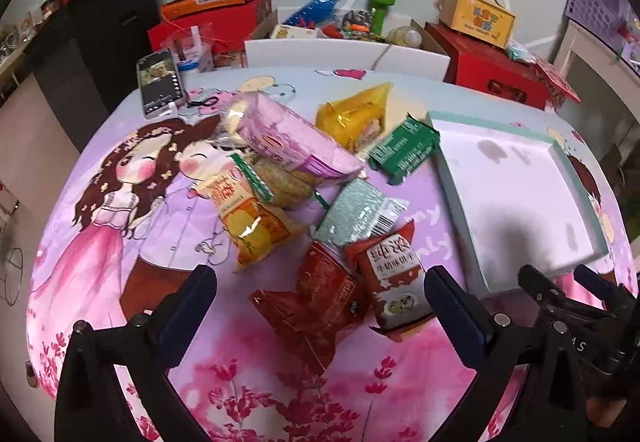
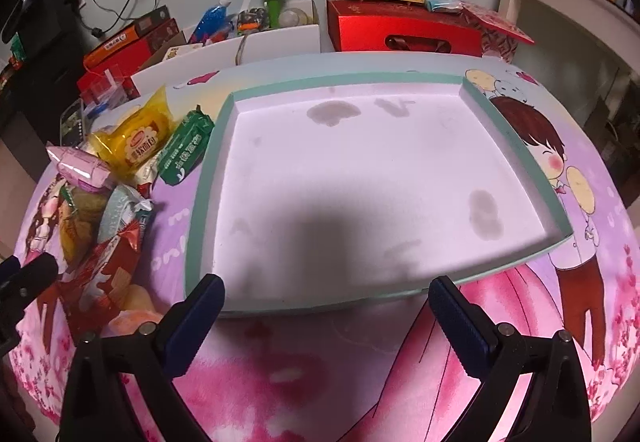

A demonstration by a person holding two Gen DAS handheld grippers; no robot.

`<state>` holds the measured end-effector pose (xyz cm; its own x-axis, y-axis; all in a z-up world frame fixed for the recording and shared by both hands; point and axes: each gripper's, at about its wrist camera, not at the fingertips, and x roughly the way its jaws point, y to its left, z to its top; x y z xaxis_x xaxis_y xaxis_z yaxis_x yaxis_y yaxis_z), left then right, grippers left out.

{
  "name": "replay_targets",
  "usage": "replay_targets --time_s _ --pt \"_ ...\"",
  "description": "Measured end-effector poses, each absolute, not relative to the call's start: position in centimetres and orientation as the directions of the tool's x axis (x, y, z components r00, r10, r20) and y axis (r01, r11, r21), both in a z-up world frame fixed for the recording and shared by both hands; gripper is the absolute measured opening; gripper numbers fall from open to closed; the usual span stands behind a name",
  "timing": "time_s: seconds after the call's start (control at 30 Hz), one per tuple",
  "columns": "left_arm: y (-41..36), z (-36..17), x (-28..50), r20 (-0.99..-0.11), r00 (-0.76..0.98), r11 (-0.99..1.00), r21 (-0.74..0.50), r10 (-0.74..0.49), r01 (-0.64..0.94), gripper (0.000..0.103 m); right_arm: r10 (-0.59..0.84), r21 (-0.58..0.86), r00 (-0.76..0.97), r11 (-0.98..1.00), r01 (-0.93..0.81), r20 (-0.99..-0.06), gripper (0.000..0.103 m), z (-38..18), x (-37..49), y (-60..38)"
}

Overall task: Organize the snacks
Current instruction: 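Move both tools toward the snack pile beside the white tray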

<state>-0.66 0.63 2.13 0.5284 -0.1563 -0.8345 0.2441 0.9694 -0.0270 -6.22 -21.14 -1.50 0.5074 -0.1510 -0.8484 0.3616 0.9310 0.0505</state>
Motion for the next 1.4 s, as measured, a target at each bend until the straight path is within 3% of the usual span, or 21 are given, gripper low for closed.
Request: replay_targets --time_s 1.4 --pt "0.73 1.72 -0.38 -0.832 0.534 0.972 -0.027 -0.151 0.234 0.103 -0.125 0.102 0.55 0.926 0.362 -0.826 0.103 -0.39 -7.07 -21.84"
